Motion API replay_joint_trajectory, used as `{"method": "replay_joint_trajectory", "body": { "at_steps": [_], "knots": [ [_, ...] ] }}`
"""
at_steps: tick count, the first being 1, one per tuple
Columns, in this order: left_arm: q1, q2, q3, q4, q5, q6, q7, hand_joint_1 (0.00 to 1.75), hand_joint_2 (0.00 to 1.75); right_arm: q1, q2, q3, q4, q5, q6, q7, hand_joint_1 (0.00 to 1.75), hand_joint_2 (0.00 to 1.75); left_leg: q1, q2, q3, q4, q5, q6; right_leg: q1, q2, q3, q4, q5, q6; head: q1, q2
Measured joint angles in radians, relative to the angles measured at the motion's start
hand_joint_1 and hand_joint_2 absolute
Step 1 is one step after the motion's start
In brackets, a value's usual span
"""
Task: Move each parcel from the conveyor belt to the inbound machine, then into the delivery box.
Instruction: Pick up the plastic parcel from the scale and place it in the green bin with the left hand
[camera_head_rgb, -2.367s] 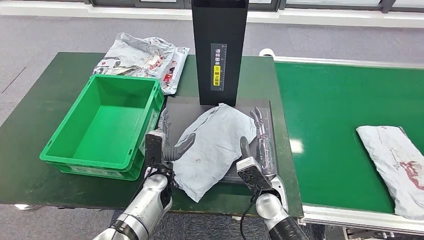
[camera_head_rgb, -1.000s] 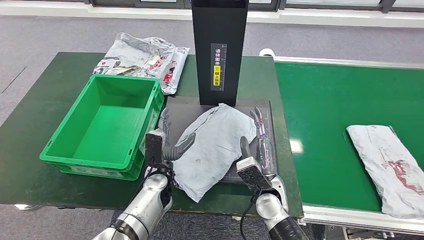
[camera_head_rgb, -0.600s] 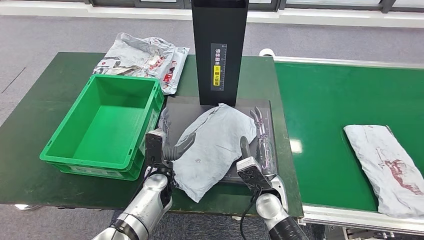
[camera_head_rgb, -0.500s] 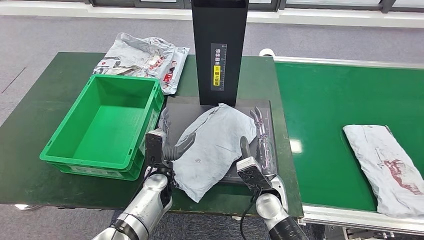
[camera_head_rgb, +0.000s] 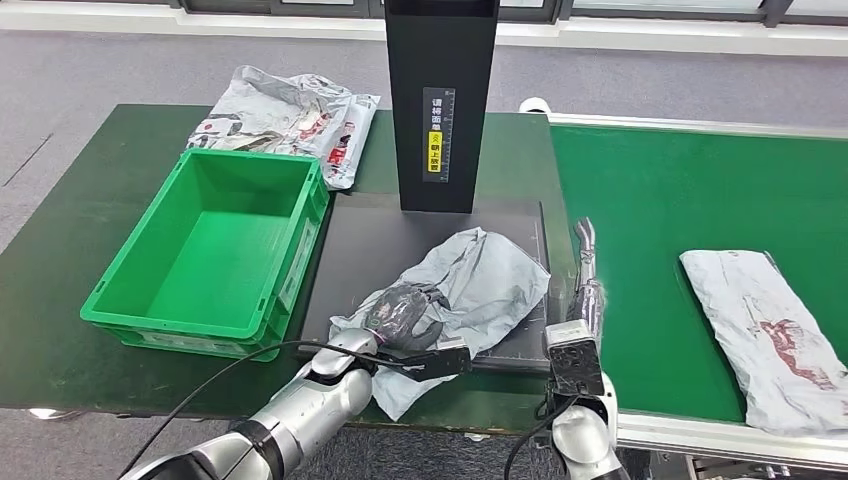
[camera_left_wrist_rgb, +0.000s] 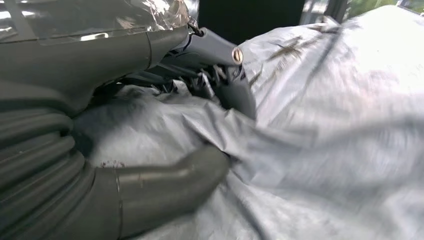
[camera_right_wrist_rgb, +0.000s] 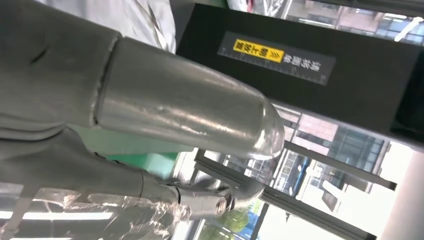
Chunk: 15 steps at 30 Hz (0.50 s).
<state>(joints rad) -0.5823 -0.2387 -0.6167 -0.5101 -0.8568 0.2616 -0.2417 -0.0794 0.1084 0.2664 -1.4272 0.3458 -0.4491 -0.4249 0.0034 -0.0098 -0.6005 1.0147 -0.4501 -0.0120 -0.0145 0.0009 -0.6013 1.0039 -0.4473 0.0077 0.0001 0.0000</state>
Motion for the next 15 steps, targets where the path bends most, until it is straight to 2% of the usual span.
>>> {"method": "replay_joint_trajectory", "body": {
  "at_steps": [3, 15],
  "knots": [
    [-0.009, 0.002, -0.02, 0.015, 0.068, -0.001, -0.015, 1.75, 1.75, 0.009, 0.005, -0.032, -0.021, -0.004, 0.013, -0.005, 0.0, 0.0, 0.0, 0.0, 0.001, 0.0, 0.0, 0.0, 0.0, 0.0, 0.0, 0.0, 0.0, 0.0, 0.0, 0.0],
    [-0.019, -0.001, -0.035, 0.044, 0.073, -0.004, -0.019, 1.75, 1.75, 0.016, 0.006, -0.071, -0.043, -0.018, 0.033, -0.009, 0.0, 0.0, 0.0, 0.001, 0.002, 0.0, 0.001, -0.001, 0.0, 0.001, 0.001, 0.0, 0.0, 0.0, 0.0, 0.0]
  ]
}}
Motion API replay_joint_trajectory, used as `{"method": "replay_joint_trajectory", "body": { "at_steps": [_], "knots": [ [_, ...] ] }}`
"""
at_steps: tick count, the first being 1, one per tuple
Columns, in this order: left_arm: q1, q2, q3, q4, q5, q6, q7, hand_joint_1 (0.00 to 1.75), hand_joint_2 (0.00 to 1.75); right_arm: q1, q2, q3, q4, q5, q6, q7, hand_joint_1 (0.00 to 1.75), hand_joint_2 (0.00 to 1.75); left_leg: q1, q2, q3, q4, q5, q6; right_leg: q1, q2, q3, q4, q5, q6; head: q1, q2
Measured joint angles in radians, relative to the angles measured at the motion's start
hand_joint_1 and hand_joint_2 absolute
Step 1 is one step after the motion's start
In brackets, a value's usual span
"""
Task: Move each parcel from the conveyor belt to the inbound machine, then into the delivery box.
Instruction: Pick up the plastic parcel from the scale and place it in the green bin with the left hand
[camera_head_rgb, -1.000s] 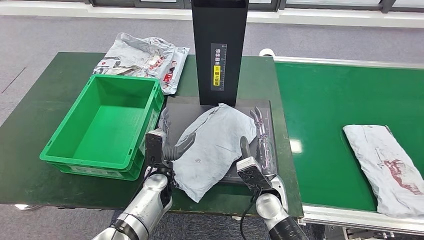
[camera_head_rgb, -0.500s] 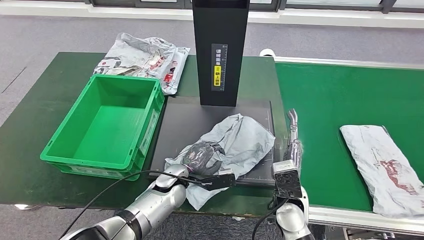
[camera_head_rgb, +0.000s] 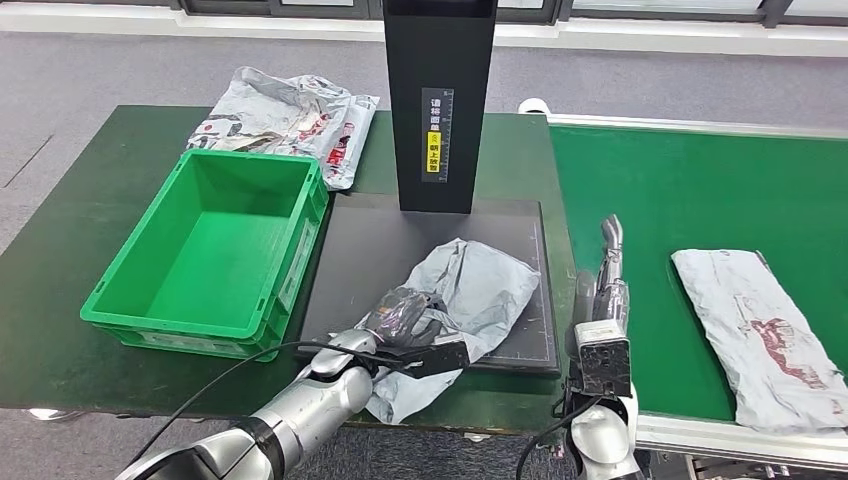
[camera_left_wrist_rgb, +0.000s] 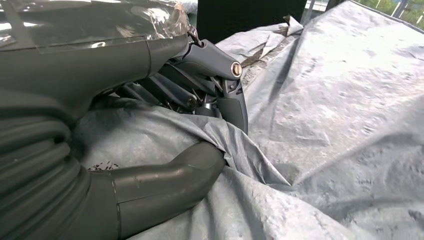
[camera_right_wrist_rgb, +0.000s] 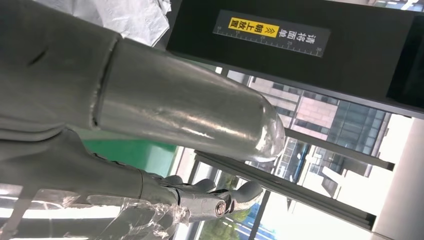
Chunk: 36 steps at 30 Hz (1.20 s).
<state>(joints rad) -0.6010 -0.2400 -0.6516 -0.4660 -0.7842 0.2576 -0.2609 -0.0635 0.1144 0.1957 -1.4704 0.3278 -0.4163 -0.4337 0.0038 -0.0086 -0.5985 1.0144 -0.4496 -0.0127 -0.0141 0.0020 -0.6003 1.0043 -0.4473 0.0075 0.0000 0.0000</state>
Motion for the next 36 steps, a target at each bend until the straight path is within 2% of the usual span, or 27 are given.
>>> {"method": "replay_joint_trajectory", "body": {
  "at_steps": [36],
  "knots": [
    [-0.003, -0.002, 0.0, 0.014, -0.001, 0.0, 0.0, 1.75, 1.75, 0.005, 0.0, 0.0, -0.008, -0.001, 0.0, 0.0, 0.0, 0.0, 0.0, 0.0, 0.0, 0.0, 0.0, 0.0, 0.0, 0.0, 0.0, 0.0, 0.0, 0.0, 0.0, 0.0]
  ]
}}
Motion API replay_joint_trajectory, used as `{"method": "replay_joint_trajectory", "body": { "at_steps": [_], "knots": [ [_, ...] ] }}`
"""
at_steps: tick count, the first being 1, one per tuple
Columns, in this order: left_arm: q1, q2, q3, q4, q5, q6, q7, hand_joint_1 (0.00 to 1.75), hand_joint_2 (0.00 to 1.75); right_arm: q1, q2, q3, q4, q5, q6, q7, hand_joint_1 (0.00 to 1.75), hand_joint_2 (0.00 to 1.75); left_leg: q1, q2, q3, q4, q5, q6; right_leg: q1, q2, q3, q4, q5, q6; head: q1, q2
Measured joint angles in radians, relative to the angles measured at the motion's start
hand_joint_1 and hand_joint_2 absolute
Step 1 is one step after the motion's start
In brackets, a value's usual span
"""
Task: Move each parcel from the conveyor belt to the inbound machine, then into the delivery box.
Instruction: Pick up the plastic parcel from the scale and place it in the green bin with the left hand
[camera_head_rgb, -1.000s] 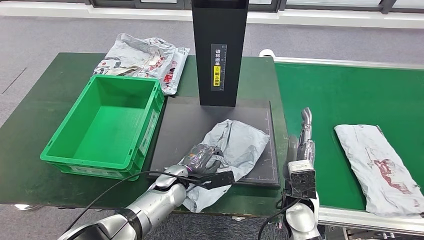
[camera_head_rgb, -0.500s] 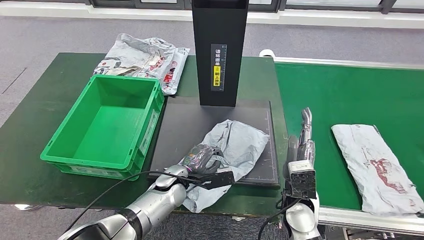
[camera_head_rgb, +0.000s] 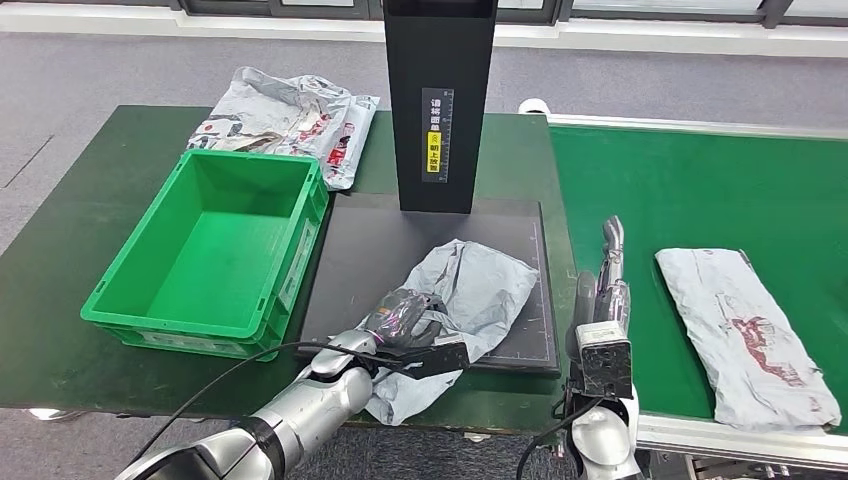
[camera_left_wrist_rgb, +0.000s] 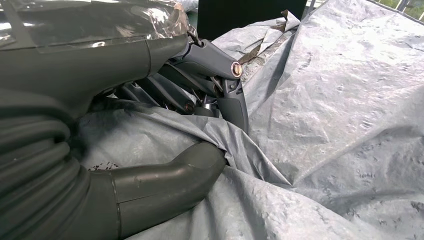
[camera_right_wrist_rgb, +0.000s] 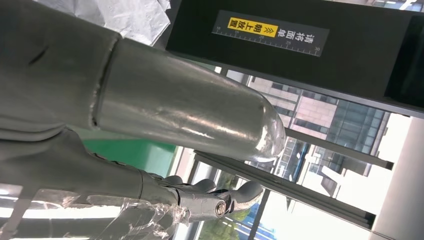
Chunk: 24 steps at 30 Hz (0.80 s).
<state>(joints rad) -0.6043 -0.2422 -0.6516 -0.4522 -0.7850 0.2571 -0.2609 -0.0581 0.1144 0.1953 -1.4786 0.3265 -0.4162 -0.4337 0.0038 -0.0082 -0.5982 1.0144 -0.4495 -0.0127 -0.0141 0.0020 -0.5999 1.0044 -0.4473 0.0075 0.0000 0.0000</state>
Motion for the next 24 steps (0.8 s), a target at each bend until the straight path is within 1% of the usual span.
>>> {"method": "replay_joint_trajectory", "body": {
  "at_steps": [24],
  "knots": [
    [0.0, 0.0, 0.0, 0.001, 0.0, 0.0, 0.0, 1.75, 1.75, 0.001, 0.0, 0.0, -0.002, 0.0, 0.0, 0.0, 0.0, 0.0, 0.0, 0.0, 0.0, 0.0, 0.0, 0.0, 0.0, 0.0, 0.0, 0.0, 0.0, 0.0, 0.0, 0.0]
  ]
}}
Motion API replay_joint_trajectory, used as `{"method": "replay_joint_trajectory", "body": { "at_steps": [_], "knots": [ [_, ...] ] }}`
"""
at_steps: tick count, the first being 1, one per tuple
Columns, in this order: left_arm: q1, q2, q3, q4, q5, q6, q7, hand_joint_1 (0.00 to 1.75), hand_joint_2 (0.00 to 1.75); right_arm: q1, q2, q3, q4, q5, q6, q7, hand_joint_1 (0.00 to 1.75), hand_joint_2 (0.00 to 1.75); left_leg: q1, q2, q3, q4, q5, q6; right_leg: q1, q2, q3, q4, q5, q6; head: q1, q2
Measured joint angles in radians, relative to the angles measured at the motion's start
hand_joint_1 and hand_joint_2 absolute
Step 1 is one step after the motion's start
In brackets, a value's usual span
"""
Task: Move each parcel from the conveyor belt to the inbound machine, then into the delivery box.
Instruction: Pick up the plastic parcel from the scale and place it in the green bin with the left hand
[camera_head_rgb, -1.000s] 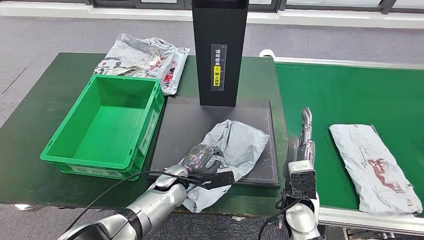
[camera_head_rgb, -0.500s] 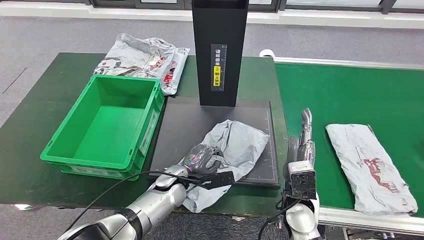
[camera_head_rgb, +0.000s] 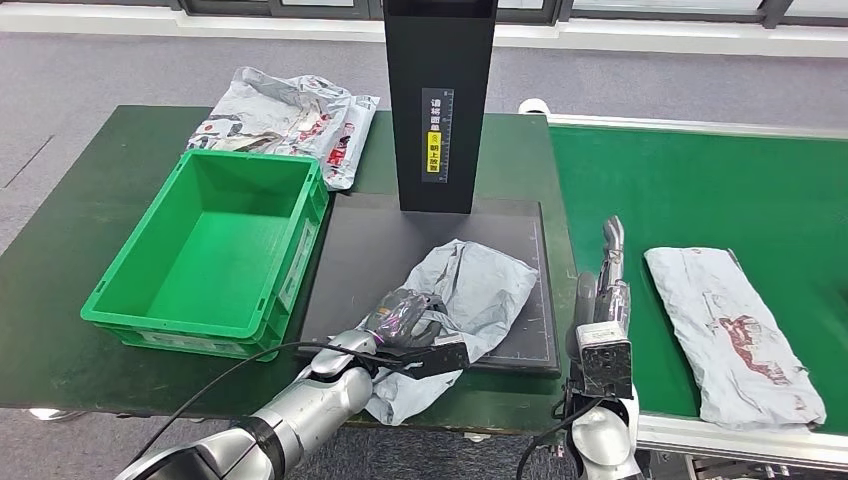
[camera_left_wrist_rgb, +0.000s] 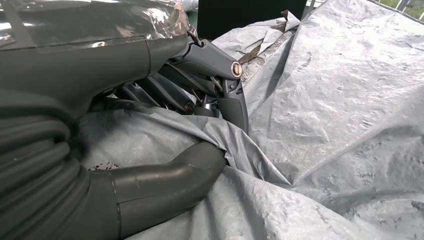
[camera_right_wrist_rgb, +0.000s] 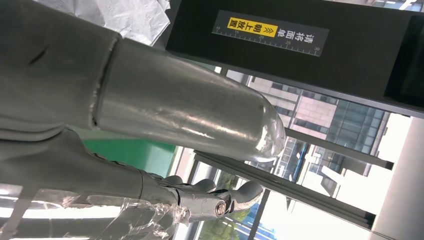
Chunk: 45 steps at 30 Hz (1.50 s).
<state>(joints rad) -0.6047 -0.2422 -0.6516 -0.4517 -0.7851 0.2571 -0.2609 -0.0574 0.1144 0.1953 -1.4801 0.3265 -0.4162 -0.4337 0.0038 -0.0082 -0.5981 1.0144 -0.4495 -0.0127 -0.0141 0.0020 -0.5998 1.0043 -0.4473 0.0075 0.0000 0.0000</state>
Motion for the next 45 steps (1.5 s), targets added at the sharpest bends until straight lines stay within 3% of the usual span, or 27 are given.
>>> {"method": "replay_joint_trajectory", "body": {
  "at_steps": [45],
  "knots": [
    [0.0, 0.001, 0.0, 0.001, -0.005, 0.004, 0.005, 1.75, 1.75, 0.0, 0.0, 0.0, 0.0, -0.002, -0.001, 0.0, 0.0, 0.0, 0.0, 0.0, 0.0, 0.0, 0.0, 0.0, 0.0, 0.0, 0.001, 0.0, 0.0, 0.0, 0.0, 0.0]
  ]
}}
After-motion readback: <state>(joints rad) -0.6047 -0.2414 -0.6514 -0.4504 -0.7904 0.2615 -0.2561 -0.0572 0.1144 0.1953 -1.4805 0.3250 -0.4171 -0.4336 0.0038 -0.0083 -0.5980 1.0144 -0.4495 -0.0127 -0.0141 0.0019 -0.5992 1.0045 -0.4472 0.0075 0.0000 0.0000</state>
